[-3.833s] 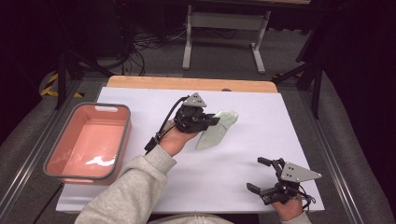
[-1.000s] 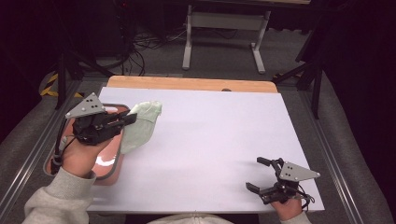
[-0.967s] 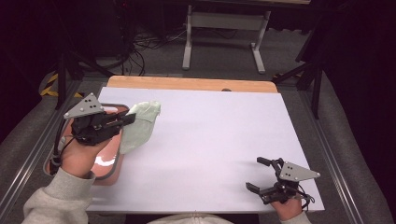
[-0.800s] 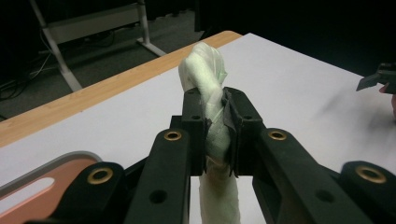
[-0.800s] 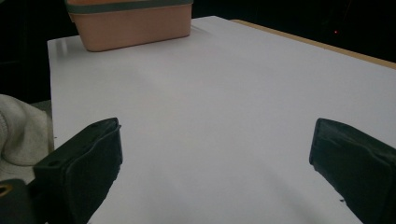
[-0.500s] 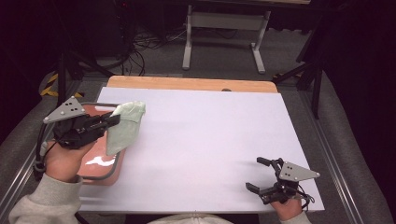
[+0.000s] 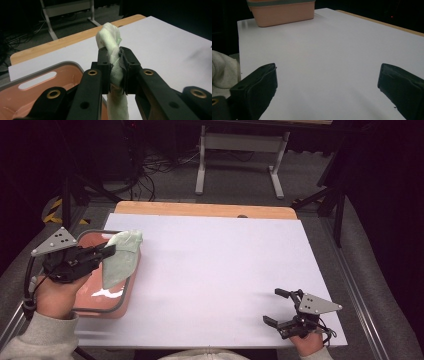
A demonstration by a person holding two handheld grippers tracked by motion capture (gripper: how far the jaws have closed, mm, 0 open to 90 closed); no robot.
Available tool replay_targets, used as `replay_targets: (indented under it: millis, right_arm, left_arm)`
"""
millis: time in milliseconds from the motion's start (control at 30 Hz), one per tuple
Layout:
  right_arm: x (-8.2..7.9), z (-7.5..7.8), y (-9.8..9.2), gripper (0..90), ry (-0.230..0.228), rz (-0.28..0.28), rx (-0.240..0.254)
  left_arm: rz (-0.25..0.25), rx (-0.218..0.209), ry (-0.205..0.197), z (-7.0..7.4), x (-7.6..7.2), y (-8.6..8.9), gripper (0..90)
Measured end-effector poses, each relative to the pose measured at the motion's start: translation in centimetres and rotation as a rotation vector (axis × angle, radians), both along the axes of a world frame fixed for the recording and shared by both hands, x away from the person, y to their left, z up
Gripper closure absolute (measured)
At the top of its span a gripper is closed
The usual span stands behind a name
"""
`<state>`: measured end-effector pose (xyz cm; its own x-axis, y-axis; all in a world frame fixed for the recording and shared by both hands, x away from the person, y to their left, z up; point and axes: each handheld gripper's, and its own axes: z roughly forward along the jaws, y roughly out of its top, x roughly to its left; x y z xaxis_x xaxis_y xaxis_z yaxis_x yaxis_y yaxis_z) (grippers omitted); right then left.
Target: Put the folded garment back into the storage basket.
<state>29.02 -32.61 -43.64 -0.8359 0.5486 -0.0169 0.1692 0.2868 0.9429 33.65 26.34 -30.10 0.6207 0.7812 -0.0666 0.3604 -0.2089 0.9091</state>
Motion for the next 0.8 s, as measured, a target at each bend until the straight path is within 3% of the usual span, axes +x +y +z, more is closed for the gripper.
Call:
replay_targets:
  millis: [267, 467, 800]
  right_arm:
    - [0.0, 0.0, 0.0, 2.8, 0.0, 0.0, 0.0]
    - [0.0, 0.0, 0.1, 2.8, 0.0, 0.001, -0.001]
    - [0.0, -0.1, 0.1, 2.8, 0.004, 0.001, -0.006]
  left_arm:
    - [0.033, 0.008, 0.01, -0.7, -0.1, 1.0, 79.7]
    - [0.061, 0.046, 0.021, -1.3, -0.3, 1.6, 79.7]
    - [0.074, 0.05, 0.06, -2.6, 0.0, 2.5, 79.7]
